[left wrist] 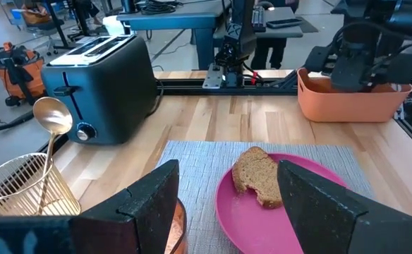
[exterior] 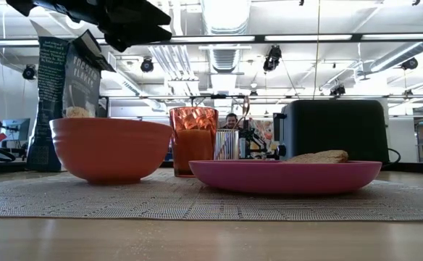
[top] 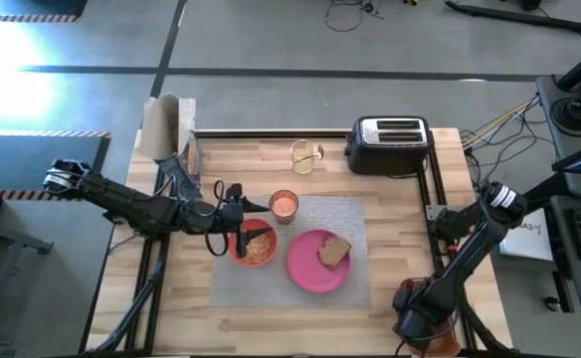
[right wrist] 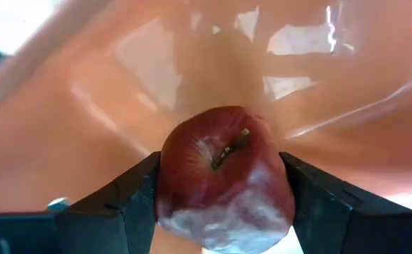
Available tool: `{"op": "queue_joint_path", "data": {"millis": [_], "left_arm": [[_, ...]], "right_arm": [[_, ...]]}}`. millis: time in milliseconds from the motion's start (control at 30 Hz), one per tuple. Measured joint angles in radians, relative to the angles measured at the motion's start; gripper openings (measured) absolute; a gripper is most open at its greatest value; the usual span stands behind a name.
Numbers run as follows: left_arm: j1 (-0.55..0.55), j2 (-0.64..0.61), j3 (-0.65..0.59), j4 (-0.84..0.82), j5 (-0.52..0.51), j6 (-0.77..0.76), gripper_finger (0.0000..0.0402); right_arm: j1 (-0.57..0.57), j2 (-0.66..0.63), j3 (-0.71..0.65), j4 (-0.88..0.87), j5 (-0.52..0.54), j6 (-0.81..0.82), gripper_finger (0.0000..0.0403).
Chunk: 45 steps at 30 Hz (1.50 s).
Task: Arrange a breakfast setting
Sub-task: Put the red apple from the orange bin on the gray placemat
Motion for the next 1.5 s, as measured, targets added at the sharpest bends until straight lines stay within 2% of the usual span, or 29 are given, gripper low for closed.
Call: {"op": "queue_joint_path", "data": {"millis": [200,367,500,667,800,1000,1233,1333,1500], "left_arm": [[0.0,0.0,0.0,-0.001,0.0,0.001,0.0223],[0.0,-0.001,0.0,-0.001,0.0,0.014,0.0223],[0.0,-0.003,0.0,-0.007,0.0,0.018,0.0223],[0.0,-0.005,0.0,-0.031,0.0,0.018,0.0223],[0.0,-0.005,0.0,-0.043,0.0,0.018,0.0223],[0.0,-0.005,0.0,-0.052,0.0,0.046,0.0223],[0.0,-0.036,0.0,-0.118,0.0,0.042,0.0223],[0.0,-0.062,0.0,-0.157,0.0,0.019,0.0223],[0.0,-0.119,0.0,-0.224,0.0,-0.035,0.0223]], "right_arm": [[0.0,-0.035,0.052,0.004,0.0,0.003,0.0238],[0.0,-0.08,0.095,0.002,0.008,0.067,0.0238],[0.0,-0.118,0.134,0.002,0.097,0.118,0.0238],[0.0,-0.157,0.19,0.0,0.296,0.155,0.0238],[-0.002,-0.174,0.239,-0.001,0.549,0.133,0.0238],[-0.049,-0.16,0.286,0.001,1.031,-0.104,0.0238],[-0.2,-0.119,0.285,-0.003,1.474,-0.355,0.0242],[-0.294,-0.094,0.285,-0.003,1.551,-0.415,0.0248],[-0.459,-0.036,0.284,0.002,1.54,-0.438,0.0237]]}}
